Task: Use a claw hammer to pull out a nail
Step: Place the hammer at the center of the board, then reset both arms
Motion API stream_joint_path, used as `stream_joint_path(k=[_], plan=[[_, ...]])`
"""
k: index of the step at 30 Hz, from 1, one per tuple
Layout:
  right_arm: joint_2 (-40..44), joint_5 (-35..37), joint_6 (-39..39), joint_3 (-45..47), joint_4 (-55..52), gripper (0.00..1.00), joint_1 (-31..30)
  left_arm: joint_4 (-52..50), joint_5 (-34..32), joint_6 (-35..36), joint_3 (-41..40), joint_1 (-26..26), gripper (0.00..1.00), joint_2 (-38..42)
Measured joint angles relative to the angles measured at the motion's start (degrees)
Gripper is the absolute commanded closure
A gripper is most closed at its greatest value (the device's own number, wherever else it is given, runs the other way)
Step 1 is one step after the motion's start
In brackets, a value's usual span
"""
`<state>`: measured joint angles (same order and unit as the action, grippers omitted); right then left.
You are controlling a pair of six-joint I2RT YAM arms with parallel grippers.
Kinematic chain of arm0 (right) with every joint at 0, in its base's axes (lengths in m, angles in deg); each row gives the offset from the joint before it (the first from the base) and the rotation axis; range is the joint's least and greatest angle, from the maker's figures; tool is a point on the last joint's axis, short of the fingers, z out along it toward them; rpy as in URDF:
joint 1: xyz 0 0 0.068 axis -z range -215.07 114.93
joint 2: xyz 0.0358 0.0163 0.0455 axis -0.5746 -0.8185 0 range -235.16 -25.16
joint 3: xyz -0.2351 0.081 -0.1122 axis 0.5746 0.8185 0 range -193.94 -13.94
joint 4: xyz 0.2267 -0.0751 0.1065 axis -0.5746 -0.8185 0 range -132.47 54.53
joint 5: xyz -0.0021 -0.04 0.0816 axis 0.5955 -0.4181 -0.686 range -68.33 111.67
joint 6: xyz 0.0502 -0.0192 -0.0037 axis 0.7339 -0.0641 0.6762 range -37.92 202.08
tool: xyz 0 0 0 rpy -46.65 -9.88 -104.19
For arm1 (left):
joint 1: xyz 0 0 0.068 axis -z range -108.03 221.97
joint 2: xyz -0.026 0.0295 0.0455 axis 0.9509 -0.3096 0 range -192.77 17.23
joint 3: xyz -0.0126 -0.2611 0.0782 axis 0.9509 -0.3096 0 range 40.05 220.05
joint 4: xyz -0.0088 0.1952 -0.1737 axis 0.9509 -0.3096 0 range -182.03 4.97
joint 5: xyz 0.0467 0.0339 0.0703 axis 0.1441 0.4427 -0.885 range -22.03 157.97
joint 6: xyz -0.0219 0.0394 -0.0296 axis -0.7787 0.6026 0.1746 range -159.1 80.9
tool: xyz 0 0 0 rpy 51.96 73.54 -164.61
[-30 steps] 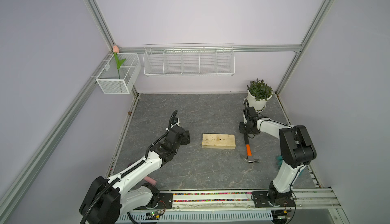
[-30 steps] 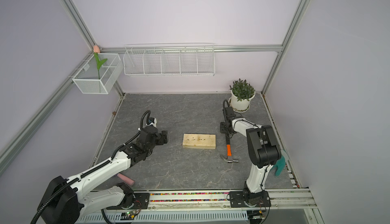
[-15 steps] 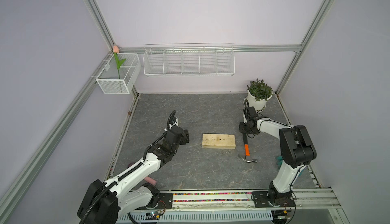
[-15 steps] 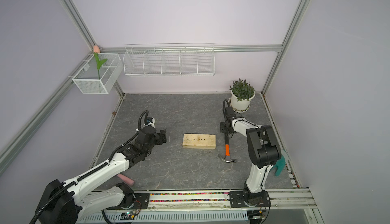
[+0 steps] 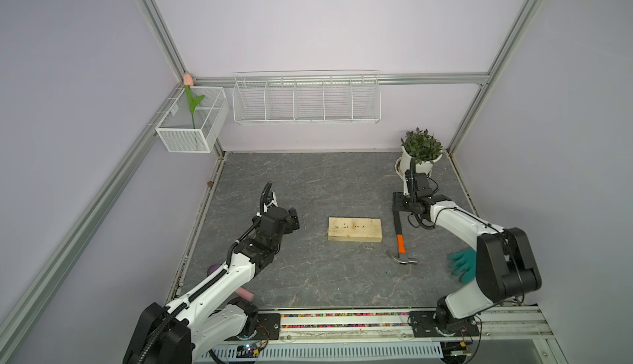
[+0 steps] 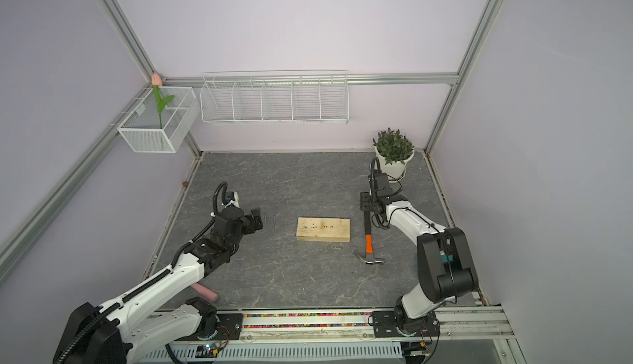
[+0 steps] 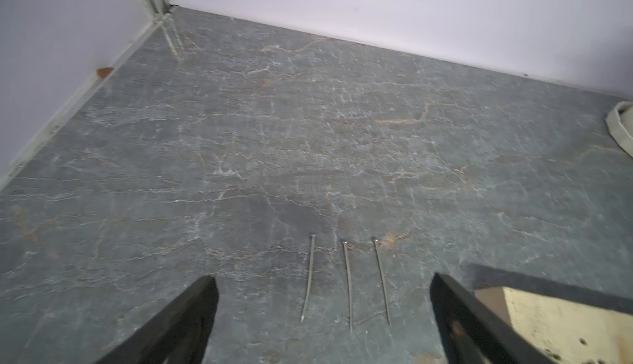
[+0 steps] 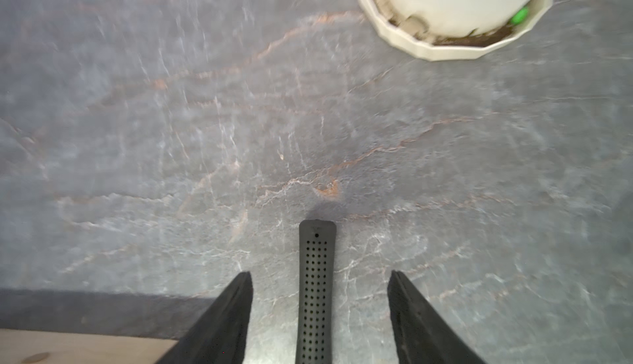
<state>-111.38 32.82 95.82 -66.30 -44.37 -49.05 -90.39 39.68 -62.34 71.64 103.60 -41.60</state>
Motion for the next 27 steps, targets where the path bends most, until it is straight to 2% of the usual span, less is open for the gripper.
stream_joint_path(k=[1, 6, 12, 16, 20, 24, 27], plan=[[2.36, 0.79, -0.07, 2.12, 1.92, 0.11, 0.0, 0.0, -1.55, 0.22, -0.15, -0.17, 0.01, 0.35], [14.58, 6.12, -1.2, 16.55, 16.04, 0.12, 0.02, 1.4, -6.88, 0.2, -2.29, -5.44, 0.01, 3.69], [20.41, 13.27, -4.04, 28.22, 29.03, 0.12, 0.83, 5.75, -10.25, 2.84, -6.49, -11.5, 0.01, 7.91], [19.87, 14.75, -8.11, 31.08, 36.92, 0.12, 1.38, 7.98, -11.08, 4.0, -6.45, -15.69, 0.01, 6.34], [12.07, 16.44, -11.69, 32.52, 46.27, 0.12, 1.51, 13.05, -12.04, 6.84, -6.67, -16.57, 0.01, 1.03], [8.35, 17.33, -13.7, 32.85, 48.54, 0.11, 1.86, 23.12, -9.2, 9.01, -9.57, -20.04, 0.01, -6.64], [7.08, 17.2, -14.58, 34.07, 55.49, 0.11, 4.96, 25.18, -7.34, 10.47, -9.99, -21.11, 0.01, -10.62]])
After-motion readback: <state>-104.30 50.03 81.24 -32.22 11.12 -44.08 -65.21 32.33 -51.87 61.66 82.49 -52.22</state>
